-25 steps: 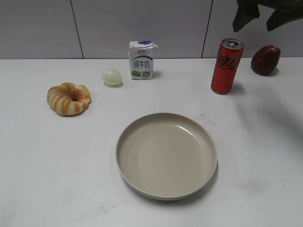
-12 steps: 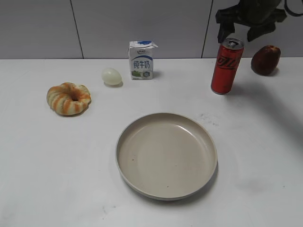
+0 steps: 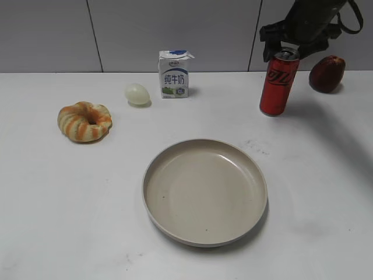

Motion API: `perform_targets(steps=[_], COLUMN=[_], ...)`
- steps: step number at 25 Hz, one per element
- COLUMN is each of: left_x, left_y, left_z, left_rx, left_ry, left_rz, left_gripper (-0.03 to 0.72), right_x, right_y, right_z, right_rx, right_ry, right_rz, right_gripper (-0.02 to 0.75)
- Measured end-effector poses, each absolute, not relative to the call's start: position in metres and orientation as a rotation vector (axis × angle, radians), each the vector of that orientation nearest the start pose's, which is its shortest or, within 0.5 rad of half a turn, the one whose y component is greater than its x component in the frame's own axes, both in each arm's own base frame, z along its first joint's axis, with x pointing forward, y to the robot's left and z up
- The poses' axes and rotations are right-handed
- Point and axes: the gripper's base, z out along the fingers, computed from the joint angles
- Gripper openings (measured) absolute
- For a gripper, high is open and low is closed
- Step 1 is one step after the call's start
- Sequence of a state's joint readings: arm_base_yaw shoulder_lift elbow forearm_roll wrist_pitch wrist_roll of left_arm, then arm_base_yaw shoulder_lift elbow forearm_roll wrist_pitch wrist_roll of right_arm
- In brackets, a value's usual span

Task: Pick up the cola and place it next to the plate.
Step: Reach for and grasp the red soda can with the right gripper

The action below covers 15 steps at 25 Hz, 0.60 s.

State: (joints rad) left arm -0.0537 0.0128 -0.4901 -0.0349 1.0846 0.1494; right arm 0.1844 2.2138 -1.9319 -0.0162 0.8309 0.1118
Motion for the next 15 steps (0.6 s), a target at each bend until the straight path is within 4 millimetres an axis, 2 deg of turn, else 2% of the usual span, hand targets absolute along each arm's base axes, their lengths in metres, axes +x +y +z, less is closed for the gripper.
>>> perform_targets(steps=[4,7,10,15], left_x=[-0.003,-0.003,-0.003,-0.003], left_y=[-0.003,-0.003,-0.003,-0.003], left_z=[0.273,0.273,0.273,0.273], left_rx=[0.214,0.214,0.214,0.214], left_ry=[2.080,2.080,2.080,2.080], left_rz=[0.016,0.016,0.016,0.016], left_gripper=[0.236,0.236,0.236,0.236], right_x=[0.492,0.492,0.492,0.493], right_y=[0.091,0.091,0.091,0.091], right_z=[0.206,0.205,0.207,0.228], right_rx=[-0.060,-0.051,-0.047,-0.048], right_ry=[2.629,2.631,2.640,2.647], right_rz=[0.095,0.097,0.096,0.087], right_gripper=[0.612,0.574,0.494,0.495])
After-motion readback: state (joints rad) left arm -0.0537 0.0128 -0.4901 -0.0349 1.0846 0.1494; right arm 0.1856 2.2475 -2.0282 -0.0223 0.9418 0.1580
